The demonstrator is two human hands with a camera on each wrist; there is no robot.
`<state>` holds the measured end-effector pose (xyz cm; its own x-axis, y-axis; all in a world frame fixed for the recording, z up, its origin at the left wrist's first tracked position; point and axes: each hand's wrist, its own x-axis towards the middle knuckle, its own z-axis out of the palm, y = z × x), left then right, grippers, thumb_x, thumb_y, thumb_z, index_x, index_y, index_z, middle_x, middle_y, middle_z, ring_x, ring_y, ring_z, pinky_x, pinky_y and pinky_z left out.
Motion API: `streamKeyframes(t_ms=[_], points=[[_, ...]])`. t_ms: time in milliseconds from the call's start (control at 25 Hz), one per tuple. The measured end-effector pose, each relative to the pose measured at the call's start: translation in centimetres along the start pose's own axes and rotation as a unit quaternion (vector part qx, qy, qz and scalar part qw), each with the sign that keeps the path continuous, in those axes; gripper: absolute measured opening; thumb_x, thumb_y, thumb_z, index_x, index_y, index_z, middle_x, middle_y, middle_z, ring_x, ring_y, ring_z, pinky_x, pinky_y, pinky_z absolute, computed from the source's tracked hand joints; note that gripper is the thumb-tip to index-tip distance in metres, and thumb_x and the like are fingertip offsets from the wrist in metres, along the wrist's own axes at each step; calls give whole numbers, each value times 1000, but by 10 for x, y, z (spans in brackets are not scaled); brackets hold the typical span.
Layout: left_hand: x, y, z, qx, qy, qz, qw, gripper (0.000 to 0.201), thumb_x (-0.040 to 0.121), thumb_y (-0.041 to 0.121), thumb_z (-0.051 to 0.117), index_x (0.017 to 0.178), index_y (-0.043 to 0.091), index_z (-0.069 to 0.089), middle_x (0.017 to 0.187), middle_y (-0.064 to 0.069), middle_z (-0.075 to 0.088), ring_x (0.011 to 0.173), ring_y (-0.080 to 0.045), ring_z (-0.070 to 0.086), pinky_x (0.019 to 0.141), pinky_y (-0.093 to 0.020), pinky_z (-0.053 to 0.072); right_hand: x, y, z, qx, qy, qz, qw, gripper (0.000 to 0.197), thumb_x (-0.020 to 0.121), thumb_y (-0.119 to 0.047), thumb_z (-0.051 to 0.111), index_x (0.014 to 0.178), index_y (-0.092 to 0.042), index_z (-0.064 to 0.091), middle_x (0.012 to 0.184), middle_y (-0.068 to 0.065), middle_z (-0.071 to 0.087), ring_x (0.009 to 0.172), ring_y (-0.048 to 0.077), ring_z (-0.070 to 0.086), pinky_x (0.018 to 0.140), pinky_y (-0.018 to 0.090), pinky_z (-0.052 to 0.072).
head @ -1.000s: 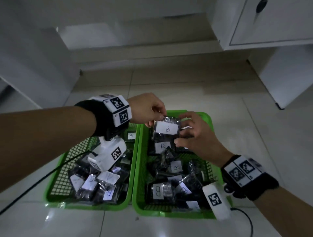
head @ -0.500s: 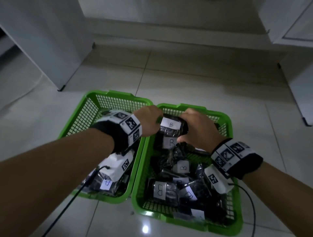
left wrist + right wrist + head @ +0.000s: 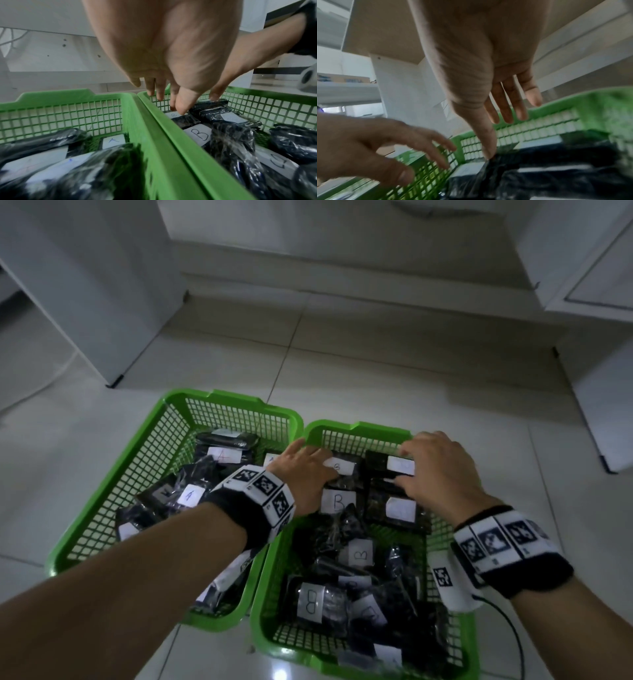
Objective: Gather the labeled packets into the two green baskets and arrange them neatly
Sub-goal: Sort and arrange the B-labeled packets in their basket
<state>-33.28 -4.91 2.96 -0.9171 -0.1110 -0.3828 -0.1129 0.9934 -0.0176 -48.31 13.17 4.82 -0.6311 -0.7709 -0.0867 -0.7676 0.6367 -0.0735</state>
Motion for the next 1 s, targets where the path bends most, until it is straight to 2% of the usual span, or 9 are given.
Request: streamKeyframes(t_ms=[80,280,400,520,600,640,720,800,1000], points=[[8,6,7,21,-48,-11,999,46,100,41,38,147,39,38,162,2,21,151,-20,13,122,-53,-3,-8,22,6,-8,-34,-7,999,30,87,-33,72,116,-26,71,122,-5,66,117,20,53,95,36,38],[8,14,13,29,-23,-13,999,59,99,30,46,155,27,28,165,-4,15,152,-28,5,117,-61,-1,-22,46,19,68,-69,-38,995,46,93,-32,67,138,-32,61,147,-11,55,136,12,46,107,29,18],[6,19,18,36,-38,-31,998,59,99,33,44,155,29,25,165,-5,11,152,-28,4,117,-62,-3,-30,44,17,92,-80,-38,992,46,93,-29,68,138,-29,61,146,-8,56,135,15,48,112,33,20],[1,25,11,32,-12,-27,999,48,98,42,40,144,28,42,157,-4,32,146,-25,25,121,-55,-3,-45,26,9,164,-30,-44,985,38,89,-24,73,127,-20,68,126,-3,68,117,19,59,98,30,40],[-6,31,4,-18,73,-2,997,34,95,39,45,123,23,59,129,-1,61,124,-20,53,119,-45,18,-52,5,2,239,5,-33,970,30,88,-23,75,118,-20,71,110,-8,70,97,10,65,84,21,47],[-10,36,3,-51,79,4,996,29,95,36,47,116,22,61,117,0,66,112,-20,60,113,-41,27,-52,-5,4,271,-13,-23,962,27,88,-24,76,115,-21,73,105,-9,71,89,5,65,79,18,49],[-17,49,11,-99,48,-4,994,28,94,33,51,116,18,58,115,-1,64,107,-22,62,104,-40,37,-45,-18,16,274,-89,-14,958,24,87,-27,78,111,-21,73,102,-7,72,82,2,64,76,22,53],[-17,57,17,-143,23,-34,989,35,91,33,57,121,15,53,121,-4,59,112,-25,60,98,-40,36,-39,-25,28,271,-144,5,952,24,85,-31,79,106,-20,74,101,-4,72,85,9,65,79,31,55],[-10,53,11,-257,-14,-62,964,33,84,30,71,113,17,64,118,-4,63,112,-26,59,95,-36,43,-35,-32,39,337,-172,10,925,24,83,-31,82,101,-19,74,94,-4,71,84,11,66,71,30,50]])
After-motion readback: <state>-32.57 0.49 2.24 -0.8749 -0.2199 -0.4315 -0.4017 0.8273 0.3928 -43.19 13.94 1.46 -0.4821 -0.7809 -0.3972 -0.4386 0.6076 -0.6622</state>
